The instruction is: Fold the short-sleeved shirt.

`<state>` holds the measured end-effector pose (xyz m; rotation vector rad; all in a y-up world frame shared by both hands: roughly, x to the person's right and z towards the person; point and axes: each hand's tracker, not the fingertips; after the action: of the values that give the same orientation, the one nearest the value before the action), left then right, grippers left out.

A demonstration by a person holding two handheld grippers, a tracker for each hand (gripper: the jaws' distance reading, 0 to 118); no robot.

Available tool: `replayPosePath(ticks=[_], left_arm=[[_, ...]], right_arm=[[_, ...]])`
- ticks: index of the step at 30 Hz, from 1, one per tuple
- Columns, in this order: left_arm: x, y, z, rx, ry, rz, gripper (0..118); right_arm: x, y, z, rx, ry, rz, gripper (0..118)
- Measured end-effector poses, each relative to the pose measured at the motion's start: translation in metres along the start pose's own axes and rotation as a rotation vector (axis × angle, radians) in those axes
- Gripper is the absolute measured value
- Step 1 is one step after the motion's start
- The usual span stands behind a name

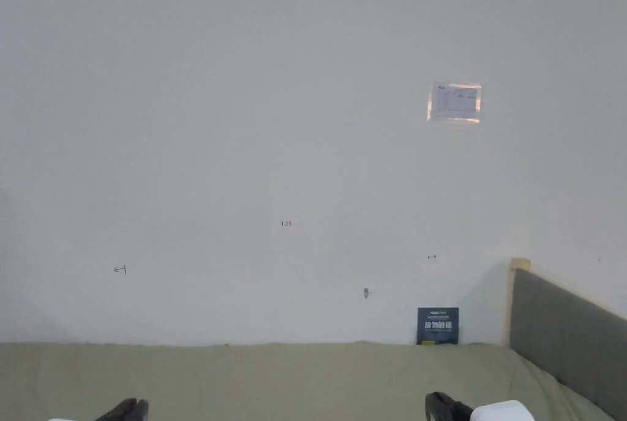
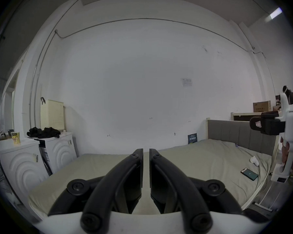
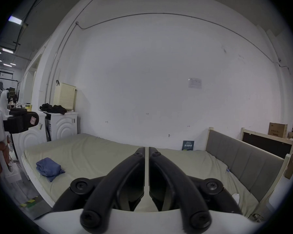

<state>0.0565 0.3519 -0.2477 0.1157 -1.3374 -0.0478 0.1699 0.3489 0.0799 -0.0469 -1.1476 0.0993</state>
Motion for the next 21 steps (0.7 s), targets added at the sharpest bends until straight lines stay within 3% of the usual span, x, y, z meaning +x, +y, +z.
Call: replayPosePath(ticks=[11,21], left_arm=[[-0.014,-0.01,-0.011,-0.022,0.006,0.042,7],[-0.01,-0.008,-0.011,-0.026,0.003,0.061,8]], right_arm=[[0.014,-0.009,-0.015,-0.011,-0.037,-0.042,5],[0.009,-0.01,-0.013,-0.016,-0.04,-0.034,8]])
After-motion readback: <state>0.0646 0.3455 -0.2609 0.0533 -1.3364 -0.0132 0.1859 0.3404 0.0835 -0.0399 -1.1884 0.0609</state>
